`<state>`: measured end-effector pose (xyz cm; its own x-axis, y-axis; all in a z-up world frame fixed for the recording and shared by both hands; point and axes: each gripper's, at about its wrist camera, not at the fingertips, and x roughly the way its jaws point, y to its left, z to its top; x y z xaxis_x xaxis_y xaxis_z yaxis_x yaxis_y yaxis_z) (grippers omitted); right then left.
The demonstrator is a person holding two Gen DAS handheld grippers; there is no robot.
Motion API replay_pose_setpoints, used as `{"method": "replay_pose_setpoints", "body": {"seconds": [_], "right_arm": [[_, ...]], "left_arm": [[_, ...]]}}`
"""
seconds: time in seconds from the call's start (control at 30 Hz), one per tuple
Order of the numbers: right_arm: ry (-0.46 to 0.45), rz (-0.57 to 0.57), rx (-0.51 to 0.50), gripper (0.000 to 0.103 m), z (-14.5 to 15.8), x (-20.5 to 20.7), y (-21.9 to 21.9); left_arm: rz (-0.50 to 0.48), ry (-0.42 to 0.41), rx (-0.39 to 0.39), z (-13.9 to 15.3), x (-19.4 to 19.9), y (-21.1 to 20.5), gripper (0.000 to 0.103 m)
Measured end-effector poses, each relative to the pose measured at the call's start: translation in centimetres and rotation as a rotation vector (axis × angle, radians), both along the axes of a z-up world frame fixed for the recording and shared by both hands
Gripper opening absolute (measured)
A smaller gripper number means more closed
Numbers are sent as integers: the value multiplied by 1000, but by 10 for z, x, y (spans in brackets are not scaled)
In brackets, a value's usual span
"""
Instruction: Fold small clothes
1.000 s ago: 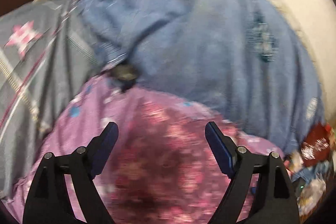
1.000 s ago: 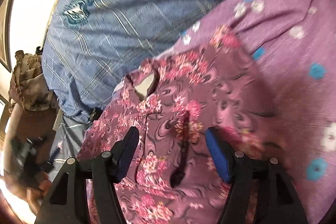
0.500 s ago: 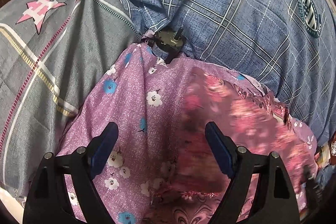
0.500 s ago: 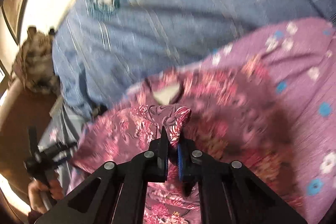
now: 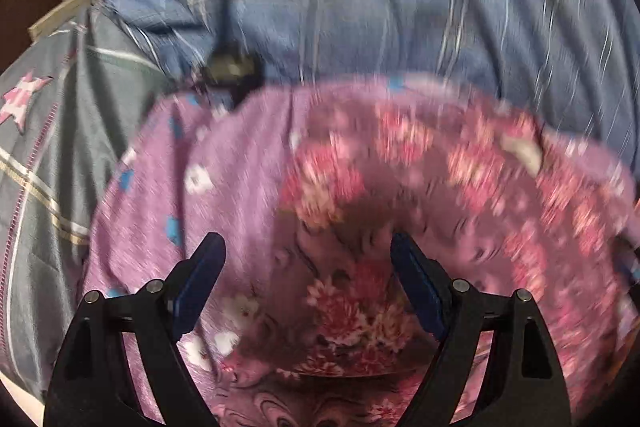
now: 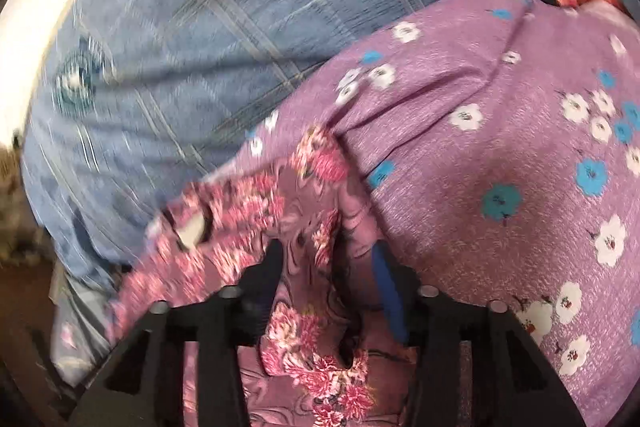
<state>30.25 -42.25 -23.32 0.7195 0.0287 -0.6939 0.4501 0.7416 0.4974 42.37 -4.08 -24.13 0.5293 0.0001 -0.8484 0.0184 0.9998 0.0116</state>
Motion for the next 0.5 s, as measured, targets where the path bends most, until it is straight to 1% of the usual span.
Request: {"method": "replay_pose_setpoints", "body": {"seconds": [0.03, 0.07, 0.13, 0.2, 0.23, 0.3, 0.33, 0.37, 0.4, 0.43, 0.47, 0.5], "right_arm": [[-21, -18, -21, 51, 5, -5, -1], [-50, -23, -50, 51, 12, -9, -1], [-127, 6, -74, 51, 23, -15, 3], [-162, 107, -69, 41, 28, -12, 17], [-158, 150, -75, 39, 28, -7, 26], [-117, 219, -93, 38, 21, 1, 44], [-73, 250, -90, 38, 13, 7, 49], [1, 284, -79, 37, 0, 16, 55], [94, 297, -66, 35, -17, 24, 57], [96, 283, -73, 32, -23, 23, 57], [69, 273, -98, 32, -18, 20, 57], [79, 279, -106, 36, -14, 19, 58]], "left_arm": [[-9, 41, 5, -8, 3, -1, 85], [-9, 66, -9, -12, 4, -1, 85], [2, 50, -34, -7, 4, 3, 85], [1, 8, -47, 4, 2, 6, 85], [3, -13, -51, 9, 0, 8, 85], [1, -12, -50, 8, 0, 8, 85], [-8, 6, -45, 4, 1, 5, 85], [-20, 32, -34, -3, 3, 2, 85], [-29, 61, -15, -11, 5, -1, 85], [-29, 64, -7, -16, 5, -3, 85], [-26, 54, -7, -17, 2, -3, 85], [-27, 42, -8, -13, 0, -4, 85]]}}
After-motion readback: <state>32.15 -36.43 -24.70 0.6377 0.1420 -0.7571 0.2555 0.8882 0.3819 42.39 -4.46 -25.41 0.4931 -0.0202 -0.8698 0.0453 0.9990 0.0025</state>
